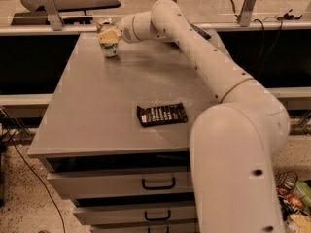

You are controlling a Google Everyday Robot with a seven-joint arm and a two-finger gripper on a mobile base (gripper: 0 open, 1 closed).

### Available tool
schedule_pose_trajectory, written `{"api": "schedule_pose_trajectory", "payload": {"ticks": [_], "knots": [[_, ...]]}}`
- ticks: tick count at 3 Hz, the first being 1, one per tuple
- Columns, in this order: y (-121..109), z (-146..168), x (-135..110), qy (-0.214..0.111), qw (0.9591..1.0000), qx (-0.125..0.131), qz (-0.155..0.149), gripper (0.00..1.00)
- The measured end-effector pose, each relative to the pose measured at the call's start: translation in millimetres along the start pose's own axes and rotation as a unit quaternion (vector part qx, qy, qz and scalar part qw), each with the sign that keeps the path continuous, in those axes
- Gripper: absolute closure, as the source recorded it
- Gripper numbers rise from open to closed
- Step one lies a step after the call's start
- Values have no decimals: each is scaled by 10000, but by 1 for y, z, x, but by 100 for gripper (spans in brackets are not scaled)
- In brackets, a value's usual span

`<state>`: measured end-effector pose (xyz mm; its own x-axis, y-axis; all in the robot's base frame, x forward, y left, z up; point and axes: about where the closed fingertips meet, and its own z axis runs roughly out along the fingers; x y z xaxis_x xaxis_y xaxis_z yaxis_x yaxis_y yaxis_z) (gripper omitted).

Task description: Knock 7up can over

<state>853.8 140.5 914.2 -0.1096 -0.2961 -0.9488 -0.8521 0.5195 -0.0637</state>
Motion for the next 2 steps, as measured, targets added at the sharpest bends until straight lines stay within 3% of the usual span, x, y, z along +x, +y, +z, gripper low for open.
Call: {"api": "schedule_pose_trajectory", "payload": {"ticks": [1, 2], "knots": [[-4, -40, -10, -122, 9996, 55, -238, 100], [-3, -96, -16, 81, 9972, 37, -741, 100]]}}
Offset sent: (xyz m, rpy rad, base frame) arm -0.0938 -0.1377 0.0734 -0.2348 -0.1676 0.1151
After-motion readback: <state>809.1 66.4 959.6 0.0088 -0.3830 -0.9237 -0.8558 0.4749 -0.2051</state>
